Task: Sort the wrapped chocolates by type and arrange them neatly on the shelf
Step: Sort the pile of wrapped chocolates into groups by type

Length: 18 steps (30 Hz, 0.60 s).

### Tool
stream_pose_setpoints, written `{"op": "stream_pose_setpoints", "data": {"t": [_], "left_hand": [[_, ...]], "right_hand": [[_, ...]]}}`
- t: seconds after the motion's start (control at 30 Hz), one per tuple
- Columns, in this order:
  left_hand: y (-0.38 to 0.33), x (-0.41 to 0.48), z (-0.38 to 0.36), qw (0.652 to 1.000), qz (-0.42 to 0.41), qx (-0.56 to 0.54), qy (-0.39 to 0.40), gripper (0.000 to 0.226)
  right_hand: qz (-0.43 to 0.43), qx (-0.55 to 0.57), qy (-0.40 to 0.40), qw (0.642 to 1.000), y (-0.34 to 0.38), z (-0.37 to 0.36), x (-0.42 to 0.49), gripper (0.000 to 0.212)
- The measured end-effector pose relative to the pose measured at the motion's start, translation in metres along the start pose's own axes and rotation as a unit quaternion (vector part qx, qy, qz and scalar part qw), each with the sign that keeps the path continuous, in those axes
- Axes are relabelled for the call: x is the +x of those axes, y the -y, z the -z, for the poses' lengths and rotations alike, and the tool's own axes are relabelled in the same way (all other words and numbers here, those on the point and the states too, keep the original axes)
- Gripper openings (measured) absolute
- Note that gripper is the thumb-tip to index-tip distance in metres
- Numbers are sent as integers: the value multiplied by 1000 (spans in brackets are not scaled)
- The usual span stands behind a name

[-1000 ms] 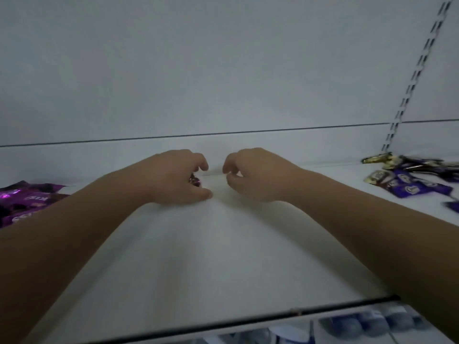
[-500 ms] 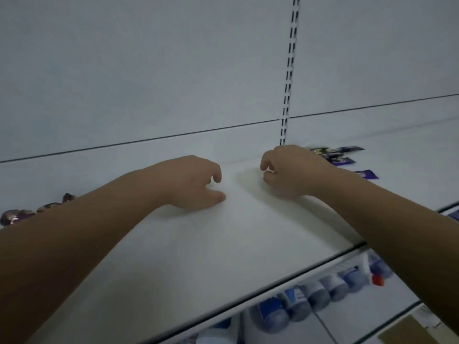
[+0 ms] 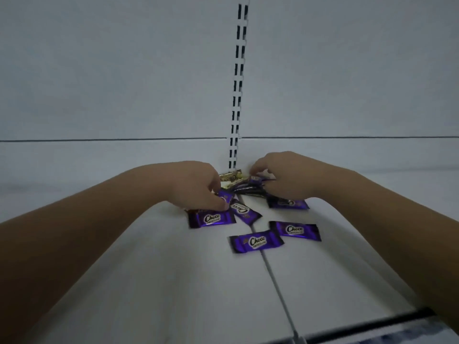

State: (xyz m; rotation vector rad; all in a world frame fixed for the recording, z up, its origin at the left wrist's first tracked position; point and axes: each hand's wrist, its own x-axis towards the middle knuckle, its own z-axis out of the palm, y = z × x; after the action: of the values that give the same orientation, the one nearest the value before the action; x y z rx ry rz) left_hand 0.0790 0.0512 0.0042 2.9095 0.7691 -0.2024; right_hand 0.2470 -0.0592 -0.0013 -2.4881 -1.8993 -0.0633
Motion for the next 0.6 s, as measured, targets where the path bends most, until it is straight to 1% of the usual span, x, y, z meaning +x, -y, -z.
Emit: {"op": "stream_pose_setpoints", "data": {"t": [0.1,0.17,0.23,0.3,0.37,0.43,0.53,0.6], "left_hand": [[-8,6,0,1000,16,-11,4,53],[-13,7,-1,999,8,-31,-2,46],[-16,8,-2,998,-1,-59,-7,39],[-13,12,-1,996,-4,-85,-38,31],[-7,18,0,994,5,-62,-85,30],[-1,26,-3,992,13,-33,-124,31],[3,41,-11,987,6,13,-163,32],[2,52,-16,980,-6,47,-193,23]], "right_hand": [[58,36,28,997,-5,-3,6,54],[86,49,52,994,-4,-4,8,54],[102,33,66,992,-4,-5,10,51],[104,34,72,991,-3,-1,8,44],[98,69,79,990,-3,5,5,35],[84,101,61,989,-4,8,6,29],[43,98,-21,994,-10,7,16,29],[23,78,-42,996,-13,3,22,33]]}}
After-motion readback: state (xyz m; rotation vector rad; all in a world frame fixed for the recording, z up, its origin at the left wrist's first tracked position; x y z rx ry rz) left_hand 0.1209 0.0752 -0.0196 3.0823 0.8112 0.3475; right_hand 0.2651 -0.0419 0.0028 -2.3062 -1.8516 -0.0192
